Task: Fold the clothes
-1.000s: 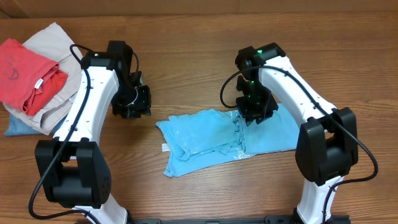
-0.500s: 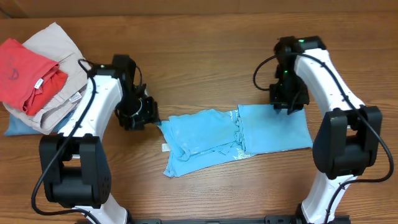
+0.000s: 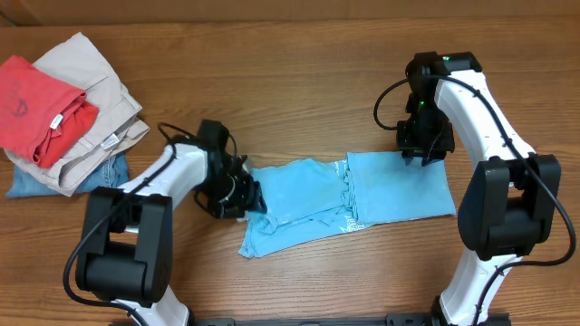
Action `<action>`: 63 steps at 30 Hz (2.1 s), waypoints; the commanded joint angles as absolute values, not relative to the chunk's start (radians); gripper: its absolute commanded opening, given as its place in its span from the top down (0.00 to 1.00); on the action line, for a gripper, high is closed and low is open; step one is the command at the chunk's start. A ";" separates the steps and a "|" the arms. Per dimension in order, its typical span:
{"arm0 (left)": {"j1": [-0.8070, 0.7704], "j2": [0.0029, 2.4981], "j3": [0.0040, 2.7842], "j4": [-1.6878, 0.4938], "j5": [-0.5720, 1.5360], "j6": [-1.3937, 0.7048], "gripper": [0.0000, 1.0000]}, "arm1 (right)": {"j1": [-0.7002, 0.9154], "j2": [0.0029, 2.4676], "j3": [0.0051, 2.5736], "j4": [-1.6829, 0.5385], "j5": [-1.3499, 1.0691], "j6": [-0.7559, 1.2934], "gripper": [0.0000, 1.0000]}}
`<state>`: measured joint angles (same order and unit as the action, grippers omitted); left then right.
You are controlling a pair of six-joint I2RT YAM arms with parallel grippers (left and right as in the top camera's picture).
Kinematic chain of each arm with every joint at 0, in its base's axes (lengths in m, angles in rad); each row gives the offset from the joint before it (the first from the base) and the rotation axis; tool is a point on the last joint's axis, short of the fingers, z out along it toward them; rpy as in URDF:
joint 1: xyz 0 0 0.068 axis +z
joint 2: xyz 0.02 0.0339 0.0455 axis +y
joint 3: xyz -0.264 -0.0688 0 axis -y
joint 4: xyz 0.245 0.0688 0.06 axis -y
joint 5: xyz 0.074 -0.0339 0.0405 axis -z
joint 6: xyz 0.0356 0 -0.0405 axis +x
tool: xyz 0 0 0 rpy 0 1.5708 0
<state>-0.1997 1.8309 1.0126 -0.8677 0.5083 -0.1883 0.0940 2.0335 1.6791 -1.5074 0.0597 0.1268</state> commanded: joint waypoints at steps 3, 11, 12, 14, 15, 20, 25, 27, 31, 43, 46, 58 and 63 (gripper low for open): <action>-0.216 1.829 0.984 -0.847 0.521 -0.223 0.39 | 0.096 1.992 1.694 -1.508 0.066 0.131 0.65; -0.216 1.833 0.984 -0.842 0.526 -0.221 0.63 | 0.096 1.991 1.694 -1.523 0.066 0.131 0.65; -0.216 1.835 0.984 -0.837 0.525 -0.221 0.75 | 0.096 1.991 1.694 -1.524 0.066 0.131 0.65; -0.216 1.837 0.984 -0.824 0.525 -0.213 0.86 | 0.096 1.991 1.694 -1.525 0.066 0.131 0.65; -0.215 1.837 0.984 -0.818 0.525 -0.213 0.88 | 0.096 1.991 1.694 -1.525 0.066 0.131 0.65; -0.194 1.837 0.989 -0.786 0.513 -0.195 0.96 | 0.096 1.991 1.694 -1.531 0.066 0.131 0.66; -0.057 1.836 1.084 -0.823 0.452 -0.163 0.96 | 0.094 1.991 1.694 -1.531 0.067 0.131 0.65; 0.011 1.836 1.140 -0.852 0.407 -0.142 0.96 | 0.089 1.991 1.695 -1.530 0.067 0.132 0.65; 0.159 1.836 1.284 -0.903 0.393 -0.104 0.96 | 0.073 1.991 1.695 -1.523 0.066 0.132 0.65; 0.128 1.836 1.713 -1.283 0.447 -0.022 0.94 | 0.070 1.991 1.695 -1.524 0.066 0.131 0.64; 0.038 1.836 1.774 -1.345 0.472 -0.035 0.94 | 0.070 1.991 1.695 -1.528 0.066 0.131 0.64; -0.435 1.848 1.736 -1.317 0.355 -0.197 0.91 | 0.070 1.991 1.695 -1.547 0.065 0.132 0.64; -0.561 1.887 1.723 -1.271 0.347 -0.245 0.91 | 0.070 1.991 1.695 -1.547 0.043 0.131 0.64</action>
<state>-0.5133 1.8484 1.7401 -1.2812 0.3687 -0.1860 0.0727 2.0335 1.6791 -1.5455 0.0555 0.1268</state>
